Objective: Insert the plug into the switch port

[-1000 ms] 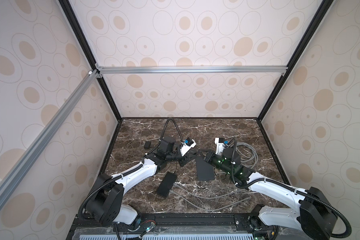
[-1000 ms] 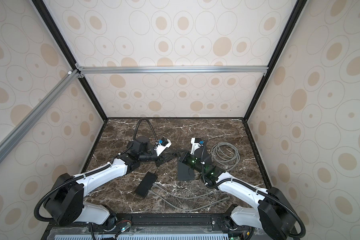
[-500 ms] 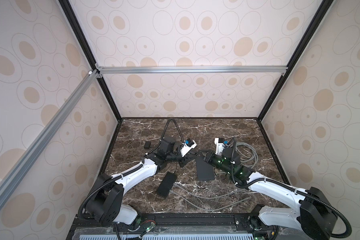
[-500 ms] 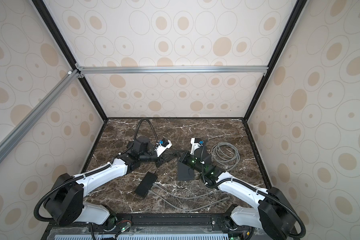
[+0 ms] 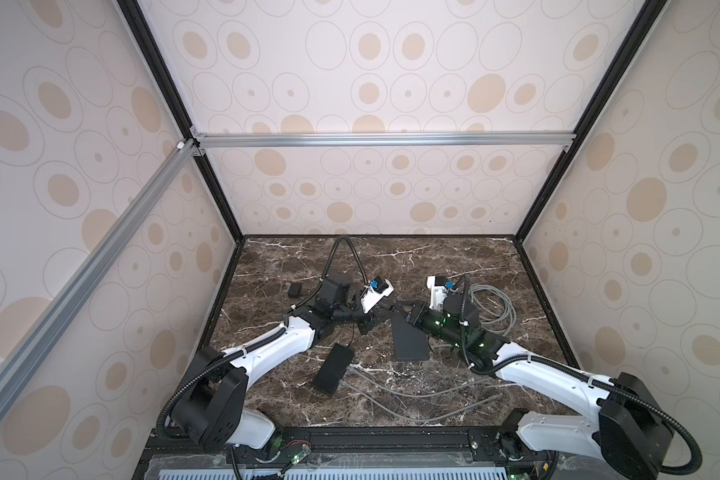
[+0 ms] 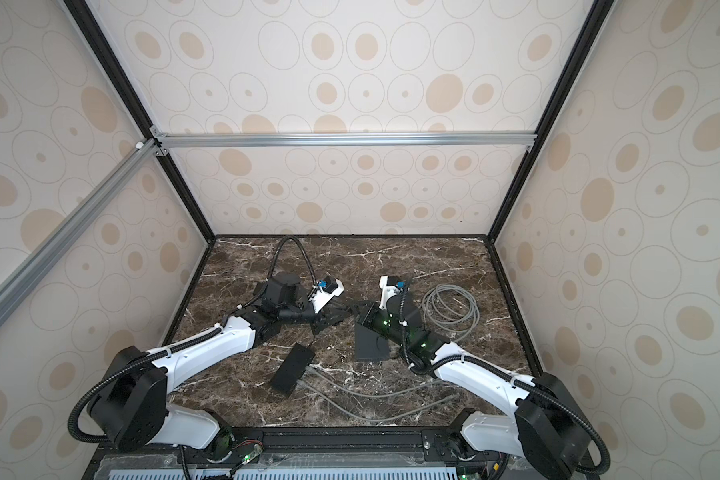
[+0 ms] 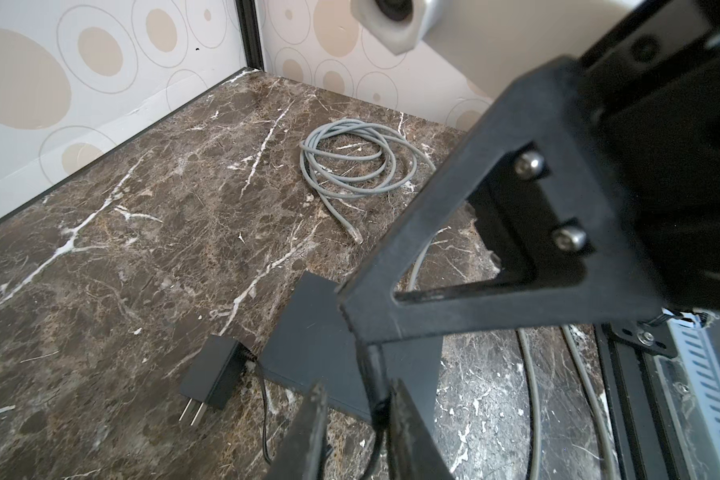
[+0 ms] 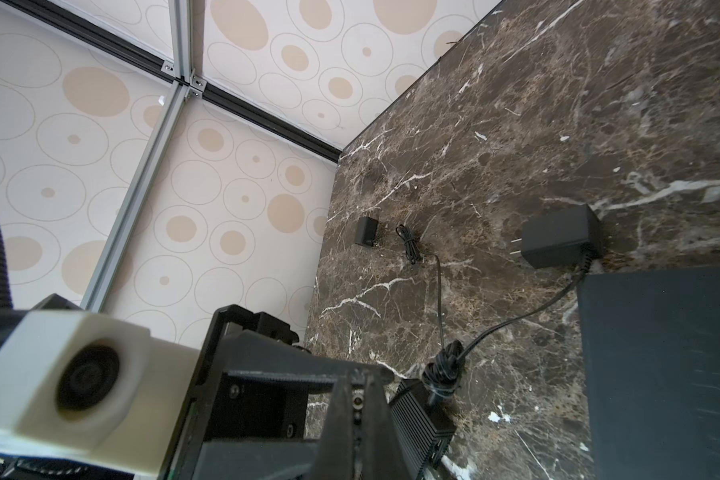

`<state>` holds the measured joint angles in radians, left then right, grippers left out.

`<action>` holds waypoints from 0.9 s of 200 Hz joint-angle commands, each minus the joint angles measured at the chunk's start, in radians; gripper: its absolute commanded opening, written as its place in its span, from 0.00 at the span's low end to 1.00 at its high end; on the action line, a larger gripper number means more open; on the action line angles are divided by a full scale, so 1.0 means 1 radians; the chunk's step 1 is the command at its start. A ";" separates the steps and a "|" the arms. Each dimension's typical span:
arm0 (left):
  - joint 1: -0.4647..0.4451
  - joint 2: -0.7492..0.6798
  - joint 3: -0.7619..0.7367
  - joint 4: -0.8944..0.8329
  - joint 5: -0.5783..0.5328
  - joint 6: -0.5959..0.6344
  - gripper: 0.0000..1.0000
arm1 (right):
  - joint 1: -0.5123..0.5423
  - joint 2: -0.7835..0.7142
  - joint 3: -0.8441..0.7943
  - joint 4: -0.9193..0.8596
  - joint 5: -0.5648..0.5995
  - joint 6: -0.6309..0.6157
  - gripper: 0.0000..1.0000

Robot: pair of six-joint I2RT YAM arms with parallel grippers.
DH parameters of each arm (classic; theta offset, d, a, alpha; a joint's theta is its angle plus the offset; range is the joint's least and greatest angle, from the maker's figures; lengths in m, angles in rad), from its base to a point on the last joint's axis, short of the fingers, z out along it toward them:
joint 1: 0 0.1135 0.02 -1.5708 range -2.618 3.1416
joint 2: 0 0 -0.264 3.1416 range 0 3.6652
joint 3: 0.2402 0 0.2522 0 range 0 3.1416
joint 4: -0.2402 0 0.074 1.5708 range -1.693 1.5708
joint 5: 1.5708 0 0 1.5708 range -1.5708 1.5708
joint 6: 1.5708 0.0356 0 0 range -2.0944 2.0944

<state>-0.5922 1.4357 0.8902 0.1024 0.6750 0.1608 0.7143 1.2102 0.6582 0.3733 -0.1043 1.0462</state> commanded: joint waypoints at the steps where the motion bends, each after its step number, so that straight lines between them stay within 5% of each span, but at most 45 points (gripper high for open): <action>1: -0.003 0.014 0.049 -0.017 0.014 0.034 0.15 | 0.011 0.008 0.028 -0.002 -0.011 0.000 0.00; 47: -0.004 0.017 0.052 -0.021 0.016 0.034 0.21 | 0.010 -0.003 0.039 -0.015 -0.005 -0.008 0.00; 76: -0.004 0.017 0.058 -0.037 0.036 0.047 0.07 | 0.010 -0.015 0.042 -0.022 0.011 -0.022 0.00; 129: -0.003 0.019 0.061 -0.046 0.060 0.055 0.16 | 0.007 -0.046 0.075 -0.098 0.053 -0.061 0.00; 180: -0.003 0.019 0.065 -0.056 0.084 0.068 0.06 | 0.008 -0.028 0.086 -0.093 0.042 -0.054 0.00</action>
<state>-0.5949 1.4460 0.9108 0.0689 0.7319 0.1936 0.7162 1.1885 0.7162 0.2714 -0.0700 0.9932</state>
